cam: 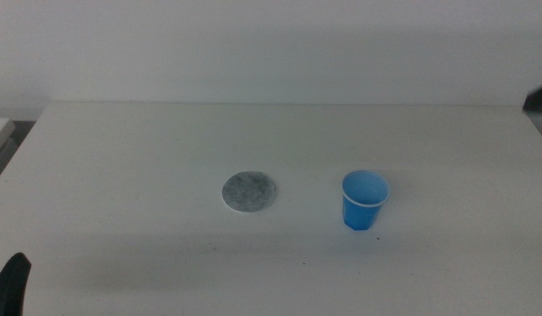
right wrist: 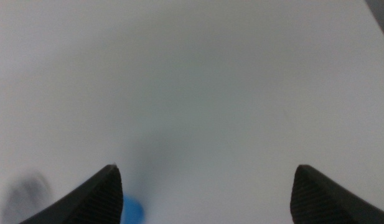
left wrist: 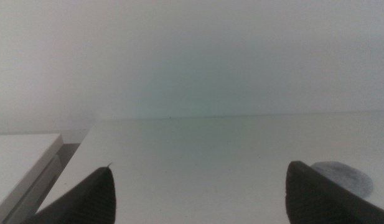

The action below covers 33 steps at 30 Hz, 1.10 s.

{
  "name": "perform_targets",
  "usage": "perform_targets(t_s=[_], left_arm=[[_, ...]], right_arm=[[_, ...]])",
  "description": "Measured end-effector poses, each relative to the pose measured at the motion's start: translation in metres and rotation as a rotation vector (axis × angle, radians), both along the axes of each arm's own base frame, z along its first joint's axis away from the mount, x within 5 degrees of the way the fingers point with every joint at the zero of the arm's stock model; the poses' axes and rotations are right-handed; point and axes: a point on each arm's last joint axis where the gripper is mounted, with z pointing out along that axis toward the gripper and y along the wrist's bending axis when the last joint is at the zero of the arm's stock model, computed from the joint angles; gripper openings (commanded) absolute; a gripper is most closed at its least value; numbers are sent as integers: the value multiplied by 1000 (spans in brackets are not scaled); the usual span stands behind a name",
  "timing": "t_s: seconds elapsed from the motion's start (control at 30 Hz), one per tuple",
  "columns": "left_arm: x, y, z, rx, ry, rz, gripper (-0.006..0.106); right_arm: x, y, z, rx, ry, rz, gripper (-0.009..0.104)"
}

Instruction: Place an empty cup on a cup mat.

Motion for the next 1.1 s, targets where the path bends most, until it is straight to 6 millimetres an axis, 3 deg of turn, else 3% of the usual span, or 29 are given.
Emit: perform_targets(t_s=[0.17,0.33,0.57,0.8,1.07,1.1], left_arm=[[0,0,0,0,0,0,94],[0,0,0,0,0,0,94],[0,0,0,0,0,0,94],[0,0,0,0,0,0,94],[0,0,0,0,0,0,94],[0,0,0,0,0,0,94]], right_arm=[[6,2,13,49,-119,-17,88],[12,6,19,62,-111,38,88],[56,18,20,84,44,130,88],[98,62,-10,42,241,290,88],[115,103,-68,19,452,394,88],[119,109,-82,17,493,400,88]])
